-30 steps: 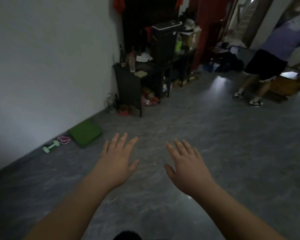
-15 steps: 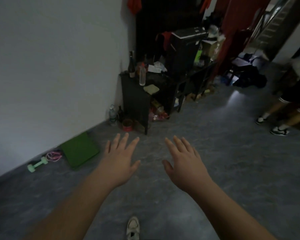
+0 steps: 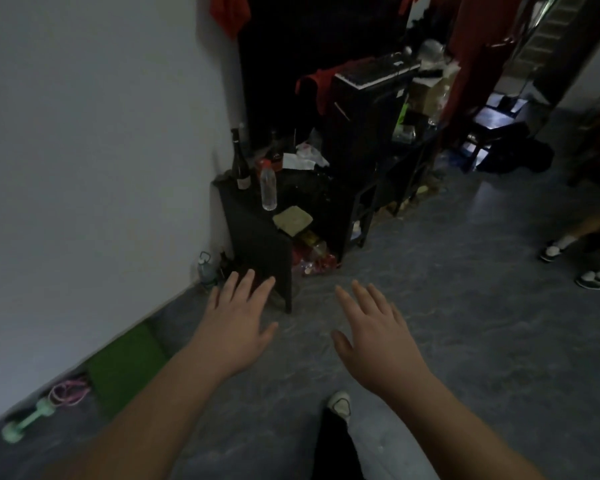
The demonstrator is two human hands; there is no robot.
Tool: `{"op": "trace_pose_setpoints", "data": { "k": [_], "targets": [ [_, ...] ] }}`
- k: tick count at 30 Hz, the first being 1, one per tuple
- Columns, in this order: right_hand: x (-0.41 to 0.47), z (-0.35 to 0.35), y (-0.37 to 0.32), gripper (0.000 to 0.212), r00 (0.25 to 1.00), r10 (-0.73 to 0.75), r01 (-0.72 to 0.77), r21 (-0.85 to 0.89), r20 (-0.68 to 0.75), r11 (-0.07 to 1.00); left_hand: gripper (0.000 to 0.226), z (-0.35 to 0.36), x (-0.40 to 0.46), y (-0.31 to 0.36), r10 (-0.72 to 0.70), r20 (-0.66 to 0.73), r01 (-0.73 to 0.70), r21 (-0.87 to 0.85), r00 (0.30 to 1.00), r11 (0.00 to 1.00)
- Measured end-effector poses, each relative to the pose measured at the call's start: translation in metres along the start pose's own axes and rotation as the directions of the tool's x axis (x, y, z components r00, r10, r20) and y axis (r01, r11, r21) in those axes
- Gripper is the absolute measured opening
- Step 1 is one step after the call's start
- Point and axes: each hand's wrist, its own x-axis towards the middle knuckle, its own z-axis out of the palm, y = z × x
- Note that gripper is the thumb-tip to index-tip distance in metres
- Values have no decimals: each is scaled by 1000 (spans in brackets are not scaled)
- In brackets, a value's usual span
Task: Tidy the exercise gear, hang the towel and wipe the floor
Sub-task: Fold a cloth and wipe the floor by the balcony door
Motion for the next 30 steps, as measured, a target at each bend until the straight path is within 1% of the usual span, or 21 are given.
{"op": "trace_pose_setpoints", "data": {
  "k": [3, 7, 10, 13, 16, 19, 22, 25, 27, 28, 30],
  "targets": [
    [83, -1, 28, 70, 999, -47, 47, -6, 9, 999, 75, -2, 80, 1, -28, 19, 28, -11, 999, 1000],
    [186, -3, 53, 71, 988, -111, 115, -27, 103, 993, 74, -14, 171, -6, -64, 63, 65, -13, 996, 998],
    [259, 4, 66, 71, 980, -149, 155, -35, 131, 987, 72, -17, 231, -23, -96, 51, 99, -55, 994, 994],
    [326, 15, 73, 72, 972, -158, 169, -51, 173, 984, 71, -10, 285, -49, -153, 108, 166, -124, 982, 978],
    [387, 35, 81, 74, 969, -135, 153, -75, 209, 985, 72, 8, 343, -80, -176, 171, 199, -129, 969, 971],
    [443, 57, 88, 73, 964, -95, 124, -103, 249, 987, 71, 27, 403, -101, -141, 268, 188, -159, 953, 969],
    [489, 71, 89, 72, 951, -18, 59, -127, 308, 990, 71, 41, 460, -121, -85, 379, 180, -223, 921, 958],
    [529, 85, 87, 70, 916, 55, -24, -83, 397, 996, 71, 52, 512, -144, -75, 458, 217, -266, 886, 939],
    [558, 102, 90, 70, 897, 77, -70, -33, 436, 997, 68, 59, 546, -158, -101, 491, 299, -343, 865, 891],
    [573, 112, 92, 70, 888, 84, -87, -13, 451, 996, 65, 62, 562, -164, -121, 520, 364, -396, 846, 843],
    [599, 132, 98, 70, 876, 113, -141, 24, 469, 990, 61, 74, 589, -174, -181, 583, 515, -479, 792, 711]
  ]
}}
